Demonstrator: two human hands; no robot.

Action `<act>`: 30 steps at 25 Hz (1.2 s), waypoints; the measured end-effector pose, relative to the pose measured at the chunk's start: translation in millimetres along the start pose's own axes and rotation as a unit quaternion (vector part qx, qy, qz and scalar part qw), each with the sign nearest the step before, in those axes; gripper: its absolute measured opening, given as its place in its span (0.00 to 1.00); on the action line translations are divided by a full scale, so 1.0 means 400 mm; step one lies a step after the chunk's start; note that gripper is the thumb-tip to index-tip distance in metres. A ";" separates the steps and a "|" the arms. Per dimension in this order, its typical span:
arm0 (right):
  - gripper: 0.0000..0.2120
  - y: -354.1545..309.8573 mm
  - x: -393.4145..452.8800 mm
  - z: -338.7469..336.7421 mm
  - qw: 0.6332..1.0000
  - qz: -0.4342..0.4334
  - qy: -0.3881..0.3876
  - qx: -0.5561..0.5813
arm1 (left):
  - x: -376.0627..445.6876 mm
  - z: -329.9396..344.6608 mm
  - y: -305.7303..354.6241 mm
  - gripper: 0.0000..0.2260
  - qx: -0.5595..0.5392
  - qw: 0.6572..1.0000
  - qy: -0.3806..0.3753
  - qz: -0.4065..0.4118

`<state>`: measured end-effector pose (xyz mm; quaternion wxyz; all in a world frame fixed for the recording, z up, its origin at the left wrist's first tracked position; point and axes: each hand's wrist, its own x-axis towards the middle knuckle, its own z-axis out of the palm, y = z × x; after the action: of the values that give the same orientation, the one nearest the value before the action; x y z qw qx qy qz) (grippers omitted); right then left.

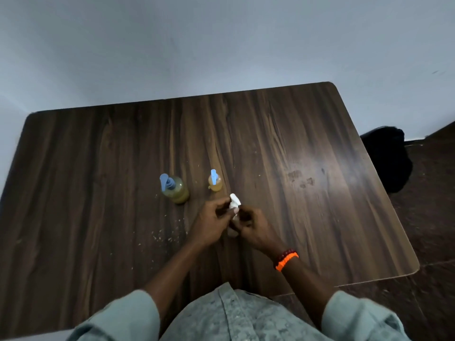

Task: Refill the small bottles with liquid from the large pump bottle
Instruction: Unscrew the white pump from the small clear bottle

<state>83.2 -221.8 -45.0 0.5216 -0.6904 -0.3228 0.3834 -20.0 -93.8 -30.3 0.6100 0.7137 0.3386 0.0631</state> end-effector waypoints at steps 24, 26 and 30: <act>0.10 -0.125 -0.194 0.294 0.997 0.068 -0.029 0.003 | -0.300 -0.204 -0.101 0.10 -0.252 0.963 -0.007 -0.094; 0.12 -0.121 -0.206 0.297 0.996 0.083 -0.031 0.030 | -0.309 -0.215 -0.112 0.12 -0.263 0.959 -0.020 -0.101; 0.10 -0.117 -0.216 0.335 0.997 0.033 0.014 -0.075 | -0.318 -0.209 -0.113 0.19 -0.207 0.963 0.113 -0.128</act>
<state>-77.9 -220.0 -4.7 0.4596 -0.7434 -0.3205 0.3652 -177.5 -94.5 -9.6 0.7050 0.5107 0.4736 0.1335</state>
